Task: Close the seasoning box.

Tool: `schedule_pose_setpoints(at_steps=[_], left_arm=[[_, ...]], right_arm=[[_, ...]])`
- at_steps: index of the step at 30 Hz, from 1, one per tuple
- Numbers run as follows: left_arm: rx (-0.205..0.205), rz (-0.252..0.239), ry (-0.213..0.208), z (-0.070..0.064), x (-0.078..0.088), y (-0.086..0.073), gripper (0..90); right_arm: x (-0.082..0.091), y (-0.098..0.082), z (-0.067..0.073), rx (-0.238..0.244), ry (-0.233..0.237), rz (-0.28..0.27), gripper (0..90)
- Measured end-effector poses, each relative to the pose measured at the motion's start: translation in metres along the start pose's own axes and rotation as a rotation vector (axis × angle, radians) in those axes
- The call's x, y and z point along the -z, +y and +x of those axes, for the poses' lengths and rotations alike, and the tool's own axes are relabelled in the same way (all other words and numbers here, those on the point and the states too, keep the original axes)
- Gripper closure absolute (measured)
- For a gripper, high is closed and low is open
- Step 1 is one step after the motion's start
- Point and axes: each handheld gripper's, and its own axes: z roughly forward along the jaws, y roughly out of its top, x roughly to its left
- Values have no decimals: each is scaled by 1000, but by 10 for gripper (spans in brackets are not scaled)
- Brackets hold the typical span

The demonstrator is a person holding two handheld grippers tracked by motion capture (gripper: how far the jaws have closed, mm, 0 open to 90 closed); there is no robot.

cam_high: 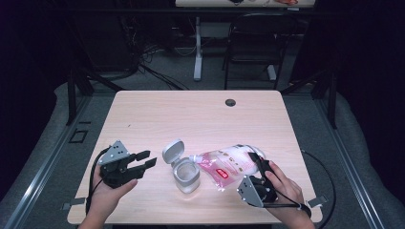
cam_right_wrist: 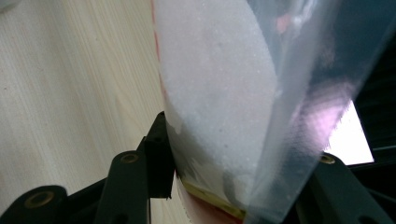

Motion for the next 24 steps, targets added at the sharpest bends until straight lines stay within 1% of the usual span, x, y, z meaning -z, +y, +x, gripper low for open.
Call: schedule_pose_setpoints(at_steps=[2,3,4,7,10,11,12,13,14,15,16,18,20,21,24], left_arm=[[-7,0,-3,-4,1,0,613],[-15,1,-6,-6,2,0,613],[-16,0,-7,-8,2,1,615],[-20,-12,-14,-11,3,2,620],[-27,-15,-20,-15,2,3,625],[-33,-7,-27,-16,2,4,627],[-30,-16,-29,-17,1,5,628],[-33,-15,-29,-18,1,5,629],[-34,-18,-32,-19,0,6,629],[-40,-14,-34,-20,0,7,632],[-41,-15,-36,-21,-2,8,632],[-43,-15,-40,-23,-4,9,634],[-50,-6,-39,-25,-7,11,640],[-52,-6,-39,-26,-9,11,642],[-55,0,-46,-27,-12,12,651]], right_arm=[[1,0,0,7,0,5,524],[0,0,2,3,2,-5,524],[0,1,2,15,0,6,524],[-1,1,4,7,0,-6,524],[0,2,4,21,4,4,524],[0,2,5,19,-3,-5,524],[0,3,5,34,-3,9,524],[1,4,5,37,-4,19,524],[0,4,6,37,-3,16,524],[-1,3,5,38,28,6,524],[-1,3,5,53,28,4,524],[-4,3,7,57,29,-14,524],[-3,3,8,70,25,2,524],[-3,3,8,70,27,12,524],[-4,3,10,61,32,11,525]])
